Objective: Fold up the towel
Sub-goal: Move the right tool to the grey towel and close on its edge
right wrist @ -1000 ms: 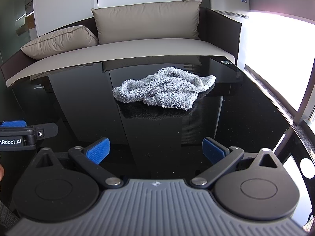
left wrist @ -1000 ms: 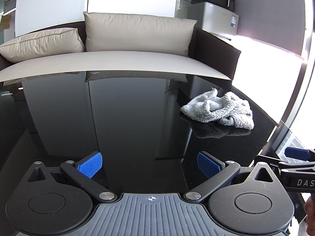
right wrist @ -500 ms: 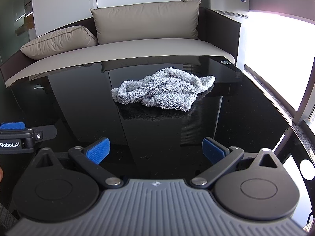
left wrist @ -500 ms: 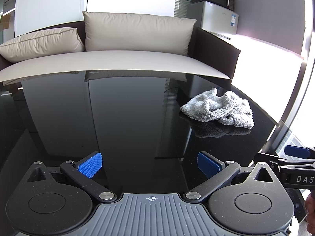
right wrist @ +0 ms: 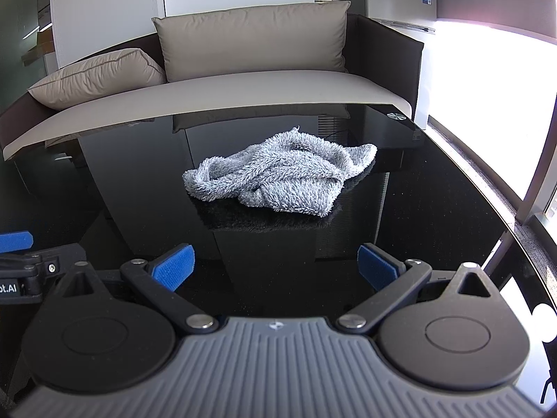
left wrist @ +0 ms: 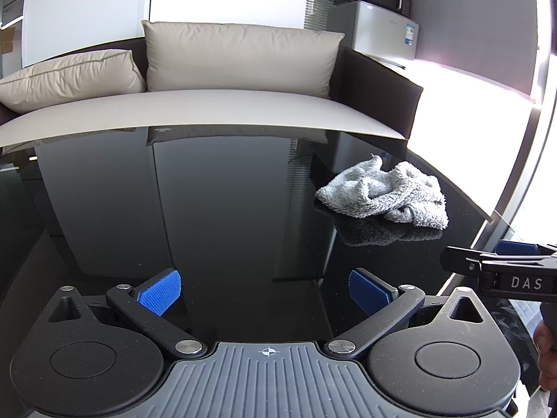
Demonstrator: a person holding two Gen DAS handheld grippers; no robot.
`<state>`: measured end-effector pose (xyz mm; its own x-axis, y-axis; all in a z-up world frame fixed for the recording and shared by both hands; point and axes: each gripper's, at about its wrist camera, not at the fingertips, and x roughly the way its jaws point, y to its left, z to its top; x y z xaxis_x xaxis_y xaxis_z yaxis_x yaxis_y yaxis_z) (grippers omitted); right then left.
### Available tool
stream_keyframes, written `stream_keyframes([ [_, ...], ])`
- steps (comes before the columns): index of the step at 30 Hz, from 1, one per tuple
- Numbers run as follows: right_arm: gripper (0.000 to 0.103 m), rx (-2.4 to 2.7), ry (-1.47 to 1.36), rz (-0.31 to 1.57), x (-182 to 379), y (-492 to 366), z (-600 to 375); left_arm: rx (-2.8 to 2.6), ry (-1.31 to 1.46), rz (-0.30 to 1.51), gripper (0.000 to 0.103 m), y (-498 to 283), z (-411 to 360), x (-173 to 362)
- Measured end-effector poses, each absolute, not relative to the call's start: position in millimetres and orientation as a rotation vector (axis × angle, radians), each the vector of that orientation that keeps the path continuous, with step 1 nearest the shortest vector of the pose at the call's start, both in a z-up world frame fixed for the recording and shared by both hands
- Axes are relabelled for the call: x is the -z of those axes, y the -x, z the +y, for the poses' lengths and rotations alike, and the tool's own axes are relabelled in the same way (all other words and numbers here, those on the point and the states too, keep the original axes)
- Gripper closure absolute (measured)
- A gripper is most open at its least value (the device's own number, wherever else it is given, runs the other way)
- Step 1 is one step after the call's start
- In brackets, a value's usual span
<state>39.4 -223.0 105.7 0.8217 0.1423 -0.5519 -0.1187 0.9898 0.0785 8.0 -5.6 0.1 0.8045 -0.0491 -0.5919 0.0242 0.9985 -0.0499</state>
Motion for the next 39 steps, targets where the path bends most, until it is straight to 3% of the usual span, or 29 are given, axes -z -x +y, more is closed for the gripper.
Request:
stream_keyframes([
  [15,0.001,-0.108,-0.131,0.609,-108.7,-98.2,-236.6,0.073,0.028,0.637,0.001,-20.9,-10.1,-1.7],
  [22,0.007,-0.09,-0.11,0.623,-104.1,-121.2,-236.1,0.076,0.024,0.642,0.001,-30.0,-11.3,-0.3],
  [33,0.045,-0.136,-0.08,0.661,-89.9,-150.9,-231.5,0.078,0.016,0.649,0.001,-34.3,-13.4,2.6],
  [37,0.073,-0.19,-0.073,0.666,-89.9,-152.6,-229.0,0.073,0.02,0.647,0.001,-32.9,-14.0,3.5],
  [39,0.08,-0.215,-0.046,0.665,-90.8,-151.0,-225.3,0.07,0.021,0.646,0.001,-32.2,-14.0,3.7],
])
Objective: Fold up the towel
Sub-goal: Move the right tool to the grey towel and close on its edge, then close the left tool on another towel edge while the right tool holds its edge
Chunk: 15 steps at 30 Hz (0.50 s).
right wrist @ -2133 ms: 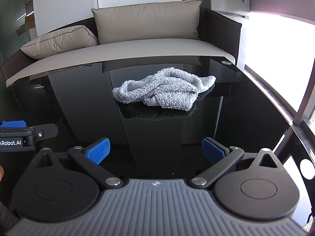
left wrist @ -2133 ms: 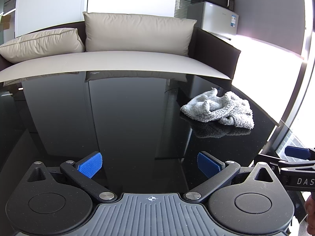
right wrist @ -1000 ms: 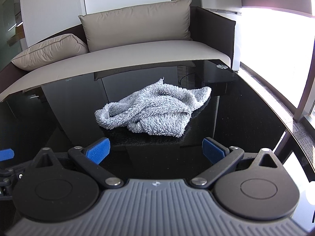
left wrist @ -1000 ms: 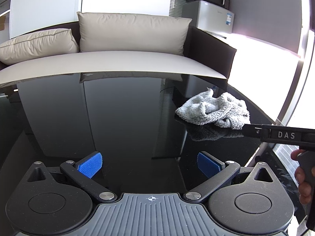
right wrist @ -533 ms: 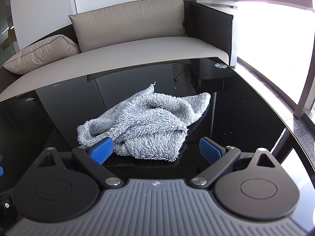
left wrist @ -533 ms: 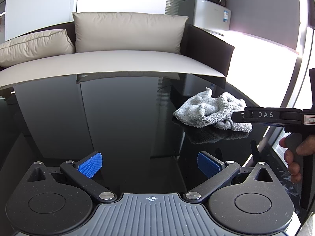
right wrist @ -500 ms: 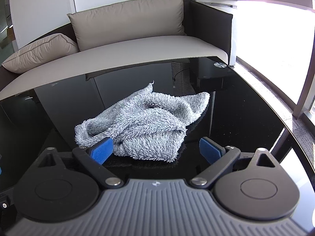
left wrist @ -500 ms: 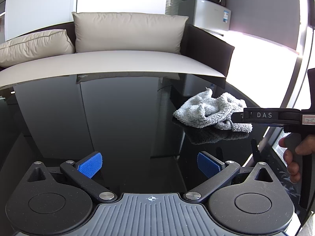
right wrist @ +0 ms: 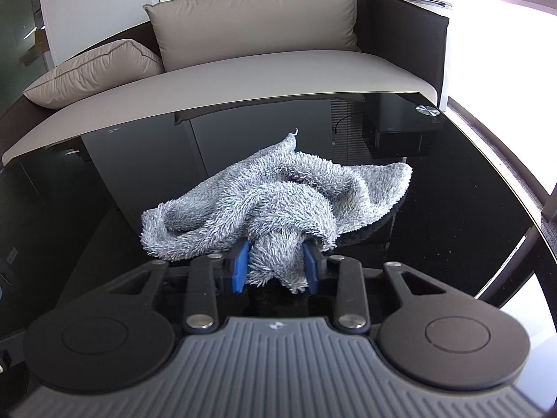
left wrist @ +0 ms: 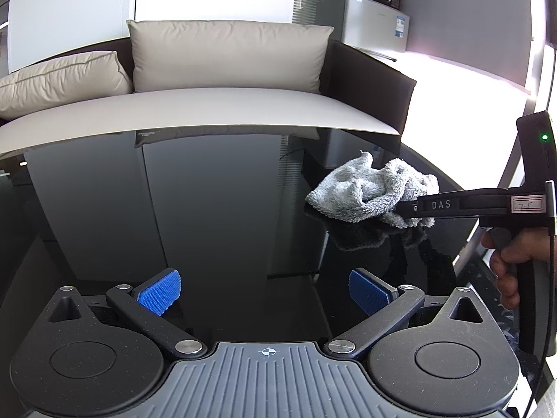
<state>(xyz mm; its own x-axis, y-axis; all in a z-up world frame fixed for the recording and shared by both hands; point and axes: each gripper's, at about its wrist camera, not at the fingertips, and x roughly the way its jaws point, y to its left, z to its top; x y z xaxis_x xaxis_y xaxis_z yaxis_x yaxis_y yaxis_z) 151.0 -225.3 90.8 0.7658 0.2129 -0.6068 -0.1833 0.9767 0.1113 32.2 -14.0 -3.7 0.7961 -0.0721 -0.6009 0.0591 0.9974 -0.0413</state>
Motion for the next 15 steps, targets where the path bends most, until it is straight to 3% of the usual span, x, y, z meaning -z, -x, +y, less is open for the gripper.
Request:
stream_keyframes([
  [2,0.084,-0.238,-0.017,0.663,-91.9,-148.1,-220.9,0.067,0.024,0.643,0.001,-30.9,-13.5,3.5],
  [15,0.084,-0.653,0.168,0.683,-95.4,-87.0,-183.2,0.003,0.106,0.628,0.001,-26.9,15.1,-7.4],
])
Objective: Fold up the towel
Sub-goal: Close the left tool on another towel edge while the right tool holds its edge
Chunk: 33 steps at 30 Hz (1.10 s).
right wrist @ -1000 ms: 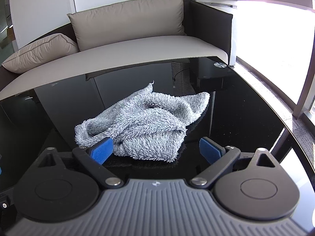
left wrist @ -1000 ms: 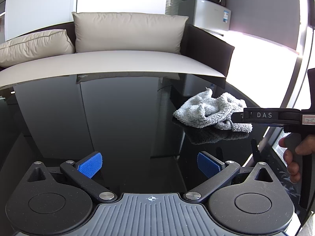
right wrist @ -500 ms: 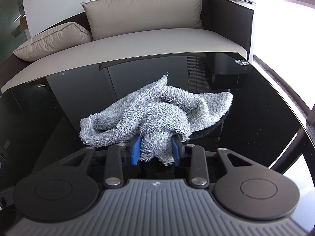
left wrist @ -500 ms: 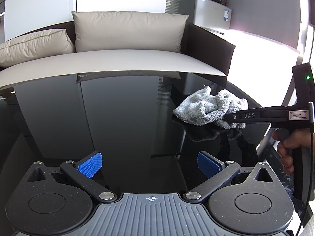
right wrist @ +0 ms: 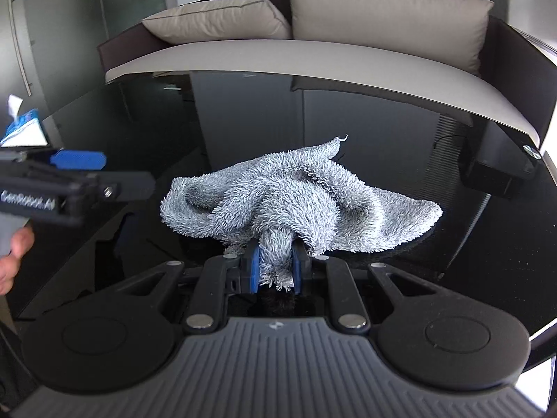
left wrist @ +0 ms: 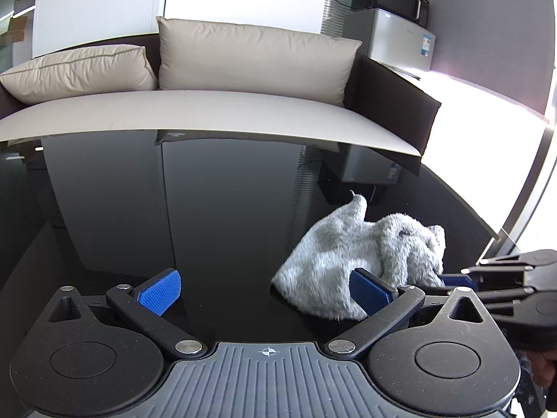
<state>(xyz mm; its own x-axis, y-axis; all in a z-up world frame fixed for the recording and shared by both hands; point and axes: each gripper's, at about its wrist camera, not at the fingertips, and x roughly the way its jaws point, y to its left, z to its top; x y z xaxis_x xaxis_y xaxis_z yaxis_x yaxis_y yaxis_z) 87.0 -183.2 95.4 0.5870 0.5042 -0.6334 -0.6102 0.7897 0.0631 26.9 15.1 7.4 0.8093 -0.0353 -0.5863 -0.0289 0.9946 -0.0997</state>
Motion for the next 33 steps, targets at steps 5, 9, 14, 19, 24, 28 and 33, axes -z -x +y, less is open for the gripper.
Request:
stream_keyframes([
  [5,0.084,-0.797,0.219,0.673,-94.8,-66.1,-178.9,0.012,0.14,0.631,0.001,-25.8,26.0,-11.3],
  [9,0.084,-0.884,0.251,0.667,-95.3,-55.1,-172.7,0.036,0.134,0.642,0.001,-28.9,27.3,-10.7],
  [14,0.084,-0.964,0.278,0.664,-96.3,-45.2,-164.9,0.072,0.131,0.653,0.001,-35.8,26.2,-6.9],
  [19,0.071,-0.927,0.233,0.658,-99.9,-45.9,-169.3,0.1,0.131,0.672,0.001,-47.4,26.8,-2.5],
  [24,0.051,-0.93,0.169,0.641,-110.3,-36.7,-186.6,0.093,0.136,0.68,0.001,-57.9,30.2,-0.1],
  [28,0.05,-0.897,0.14,0.619,-117.1,-34.5,-197.7,0.078,0.165,0.686,0.01,-68.6,38.1,1.2],
  [33,0.05,-0.748,0.084,0.596,-118.4,-45.1,-217.6,0.099,0.169,0.713,0.015,-81.0,38.5,5.5],
])
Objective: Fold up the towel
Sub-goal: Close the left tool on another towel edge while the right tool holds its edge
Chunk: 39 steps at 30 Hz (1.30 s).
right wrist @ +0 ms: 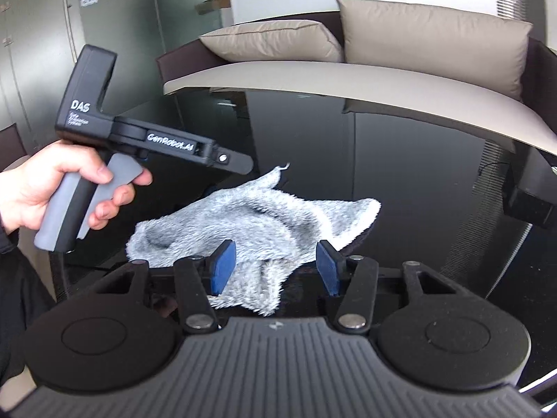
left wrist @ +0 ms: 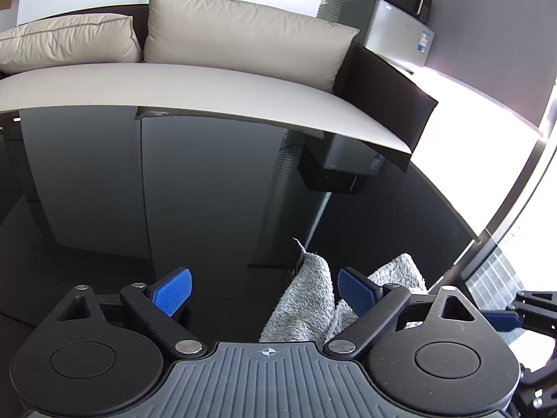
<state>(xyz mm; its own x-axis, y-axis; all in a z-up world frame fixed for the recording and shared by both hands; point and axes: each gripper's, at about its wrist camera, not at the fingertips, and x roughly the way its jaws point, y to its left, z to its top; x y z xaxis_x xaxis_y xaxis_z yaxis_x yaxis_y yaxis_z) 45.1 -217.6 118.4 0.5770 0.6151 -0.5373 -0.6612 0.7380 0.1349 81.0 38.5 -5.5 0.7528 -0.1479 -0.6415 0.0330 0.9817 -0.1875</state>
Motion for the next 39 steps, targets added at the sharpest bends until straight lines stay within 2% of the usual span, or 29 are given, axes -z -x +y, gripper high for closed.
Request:
stream_keyframes([
  [2,0.05,-0.685,0.058,0.585,-121.1,-50.1,-224.7,0.111,0.163,0.72,0.017,-84.7,36.5,7.0],
  [5,0.05,-0.615,0.025,0.576,-122.2,-56.1,-230.5,0.127,0.153,0.726,0.026,-88.2,34.5,9.0],
  [13,0.05,-0.516,-0.031,0.59,-124.0,-73.8,-229.2,0.16,0.132,0.739,0.058,-96.0,28.3,15.6],
  [18,0.05,-0.481,-0.012,0.614,-120.7,-85.0,-214.2,0.185,0.089,0.738,0.062,-95.4,18.8,18.7],
  [22,0.05,-0.491,-0.02,0.625,-117.0,-88.2,-210.4,0.199,0.129,0.731,0.056,-95.1,22.0,15.4],
  [29,0.05,-0.487,-0.025,0.635,-111.9,-94.9,-206.4,0.245,0.122,0.74,0.058,-92.9,15.6,17.0],
  [32,0.05,-0.486,-0.02,0.636,-111.2,-97.5,-201.4,0.255,0.101,0.744,0.069,-92.8,10.2,19.9],
  [34,0.05,-0.482,-0.002,0.635,-109.7,-98.0,-197.2,0.254,0.084,0.747,0.087,-92.1,7.9,21.7],
  [35,0.05,-0.48,0.009,0.634,-109.0,-97.7,-195.3,0.254,0.079,0.748,0.091,-91.7,7.0,22.4],
  [39,0.05,-0.473,0.026,0.632,-105.3,-98.2,-189.7,0.259,0.087,0.749,0.096,-91.3,6.9,23.5],
])
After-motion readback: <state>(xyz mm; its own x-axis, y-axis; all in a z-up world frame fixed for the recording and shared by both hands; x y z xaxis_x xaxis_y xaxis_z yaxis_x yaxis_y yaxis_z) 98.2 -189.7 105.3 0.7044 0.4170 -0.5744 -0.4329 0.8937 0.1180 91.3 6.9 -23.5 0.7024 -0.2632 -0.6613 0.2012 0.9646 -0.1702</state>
